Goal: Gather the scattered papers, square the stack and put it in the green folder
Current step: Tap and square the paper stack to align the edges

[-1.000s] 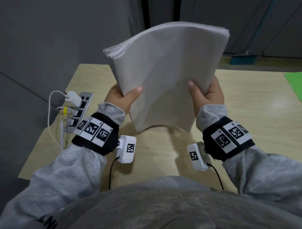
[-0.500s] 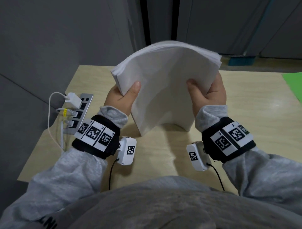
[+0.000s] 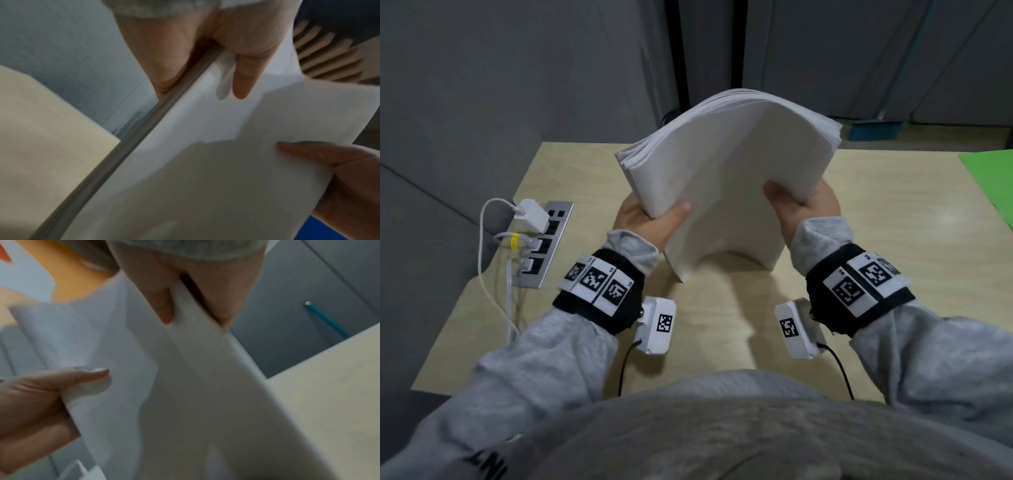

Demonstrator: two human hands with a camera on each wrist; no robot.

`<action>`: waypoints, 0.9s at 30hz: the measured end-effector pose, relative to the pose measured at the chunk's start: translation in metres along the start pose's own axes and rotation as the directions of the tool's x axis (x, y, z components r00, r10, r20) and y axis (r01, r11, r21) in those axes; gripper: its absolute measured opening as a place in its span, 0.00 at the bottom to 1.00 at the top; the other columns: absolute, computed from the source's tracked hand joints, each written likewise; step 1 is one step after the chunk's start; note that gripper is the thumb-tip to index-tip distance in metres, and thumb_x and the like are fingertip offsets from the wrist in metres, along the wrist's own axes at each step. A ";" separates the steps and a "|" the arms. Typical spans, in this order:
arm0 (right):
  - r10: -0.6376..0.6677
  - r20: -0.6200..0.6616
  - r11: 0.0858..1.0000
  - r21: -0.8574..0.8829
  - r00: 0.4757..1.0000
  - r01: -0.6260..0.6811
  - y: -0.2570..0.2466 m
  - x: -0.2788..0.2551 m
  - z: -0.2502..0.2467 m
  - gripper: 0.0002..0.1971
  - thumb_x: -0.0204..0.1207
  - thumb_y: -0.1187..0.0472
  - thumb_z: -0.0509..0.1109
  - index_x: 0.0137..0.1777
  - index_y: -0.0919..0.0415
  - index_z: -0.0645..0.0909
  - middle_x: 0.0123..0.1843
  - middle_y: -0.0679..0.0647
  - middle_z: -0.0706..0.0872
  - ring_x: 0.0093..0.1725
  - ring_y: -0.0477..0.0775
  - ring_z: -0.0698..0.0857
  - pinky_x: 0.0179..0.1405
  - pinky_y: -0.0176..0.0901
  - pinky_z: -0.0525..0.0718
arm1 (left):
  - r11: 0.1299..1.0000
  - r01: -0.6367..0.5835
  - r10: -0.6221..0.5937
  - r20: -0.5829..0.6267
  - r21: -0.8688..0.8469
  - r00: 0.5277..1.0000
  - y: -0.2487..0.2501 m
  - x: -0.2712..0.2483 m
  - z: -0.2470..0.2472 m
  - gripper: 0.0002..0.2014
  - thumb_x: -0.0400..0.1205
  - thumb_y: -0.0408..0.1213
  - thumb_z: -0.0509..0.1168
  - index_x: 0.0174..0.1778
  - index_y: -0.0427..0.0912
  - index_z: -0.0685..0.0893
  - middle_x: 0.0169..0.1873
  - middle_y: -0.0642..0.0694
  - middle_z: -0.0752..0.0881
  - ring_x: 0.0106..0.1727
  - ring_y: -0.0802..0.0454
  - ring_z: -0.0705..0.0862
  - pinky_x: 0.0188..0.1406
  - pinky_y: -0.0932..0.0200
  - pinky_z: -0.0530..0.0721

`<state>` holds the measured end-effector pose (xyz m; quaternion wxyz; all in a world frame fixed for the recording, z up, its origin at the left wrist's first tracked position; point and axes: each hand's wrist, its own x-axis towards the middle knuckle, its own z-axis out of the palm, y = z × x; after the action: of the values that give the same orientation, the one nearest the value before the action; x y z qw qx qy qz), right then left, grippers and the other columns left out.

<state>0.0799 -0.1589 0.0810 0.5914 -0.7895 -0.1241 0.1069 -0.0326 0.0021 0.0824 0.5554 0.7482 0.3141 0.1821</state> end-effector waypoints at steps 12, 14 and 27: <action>0.237 0.120 0.954 -0.217 0.964 -0.208 0.051 0.006 -0.016 0.17 0.78 0.51 0.69 0.66 0.53 0.79 0.51 0.49 0.84 0.58 0.57 0.84 0.57 0.42 0.77 | 0.928 0.305 -0.301 -0.052 0.214 0.952 -0.031 0.008 0.023 0.23 0.77 0.59 0.66 0.42 0.38 0.80 0.39 0.42 0.84 0.40 0.44 0.83 0.46 0.57 0.79; 0.191 0.101 0.973 -0.154 0.976 -0.174 0.060 0.005 -0.024 0.18 0.76 0.51 0.72 0.65 0.52 0.79 0.51 0.48 0.85 0.55 0.56 0.85 0.56 0.45 0.81 | 0.951 0.266 -0.261 -0.052 0.156 0.964 -0.030 0.011 0.028 0.20 0.77 0.54 0.68 0.49 0.38 0.81 0.45 0.43 0.85 0.46 0.44 0.84 0.51 0.58 0.78; 0.238 0.183 0.945 -0.272 0.954 -0.184 0.118 0.026 -0.133 0.10 0.81 0.48 0.62 0.43 0.50 0.80 0.36 0.48 0.84 0.40 0.55 0.84 0.46 0.45 0.81 | 0.952 0.305 -0.305 -0.027 -0.010 0.952 -0.012 0.014 0.123 0.09 0.80 0.33 0.68 0.51 0.46 0.75 0.47 0.46 0.80 0.51 0.49 0.79 0.56 0.53 0.79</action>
<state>0.1546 -0.3034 0.0045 0.4548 -0.8509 -0.1136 0.2372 0.0511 -0.0747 0.0312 0.5746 0.6864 0.4330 0.1055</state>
